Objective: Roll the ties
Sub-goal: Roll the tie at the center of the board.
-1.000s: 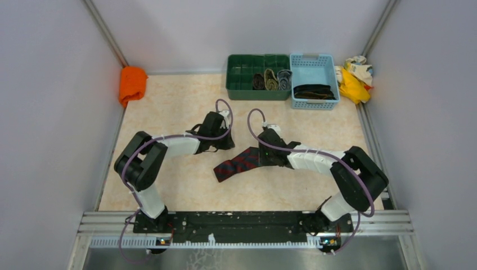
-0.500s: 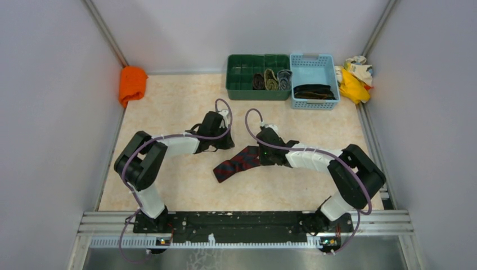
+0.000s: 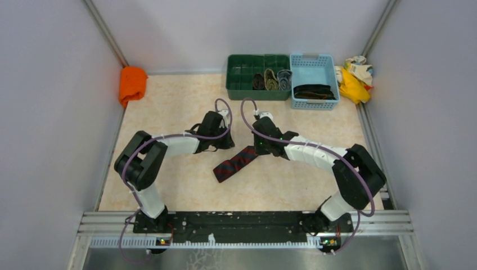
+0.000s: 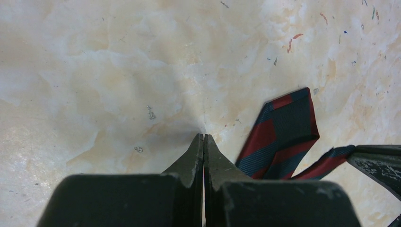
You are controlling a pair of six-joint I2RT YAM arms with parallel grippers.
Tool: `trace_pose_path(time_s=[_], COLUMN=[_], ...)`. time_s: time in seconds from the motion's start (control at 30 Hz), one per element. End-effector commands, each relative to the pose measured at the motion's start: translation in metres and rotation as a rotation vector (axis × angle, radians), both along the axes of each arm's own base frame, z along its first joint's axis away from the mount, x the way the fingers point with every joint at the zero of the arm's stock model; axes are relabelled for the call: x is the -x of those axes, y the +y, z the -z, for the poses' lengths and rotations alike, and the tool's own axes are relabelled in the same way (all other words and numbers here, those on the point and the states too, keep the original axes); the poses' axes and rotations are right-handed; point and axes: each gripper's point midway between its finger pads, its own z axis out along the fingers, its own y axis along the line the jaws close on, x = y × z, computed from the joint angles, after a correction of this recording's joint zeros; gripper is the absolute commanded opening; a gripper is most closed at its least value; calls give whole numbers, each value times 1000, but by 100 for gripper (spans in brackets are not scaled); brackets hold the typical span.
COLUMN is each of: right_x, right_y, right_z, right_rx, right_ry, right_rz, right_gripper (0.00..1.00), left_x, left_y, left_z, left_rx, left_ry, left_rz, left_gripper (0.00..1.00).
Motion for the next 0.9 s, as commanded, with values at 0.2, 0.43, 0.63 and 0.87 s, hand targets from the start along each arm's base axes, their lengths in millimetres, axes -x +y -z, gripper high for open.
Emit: trace_pose_path(time_s=[0.2, 0.43, 0.63, 0.87], right_x=[-30, -38, -44, -32], right_y=[-5, -18, -15, -20], right_z=[9, 32, 27, -21], right_rx=[98, 186, 173, 93], right_ry=[-4, 13, -13, -93], right_rz=[22, 59, 57, 44], right_gripper=[0, 0, 34, 42], left_x=[5, 4, 2, 0], left_y=[6, 11, 20, 39], left_z=[13, 14, 13, 15], left_rx=[-31, -44, -67, -103], left_ry=[37, 30, 21, 31], left_rz=[8, -11, -39, -97], left_gripper=[0, 0, 0, 0])
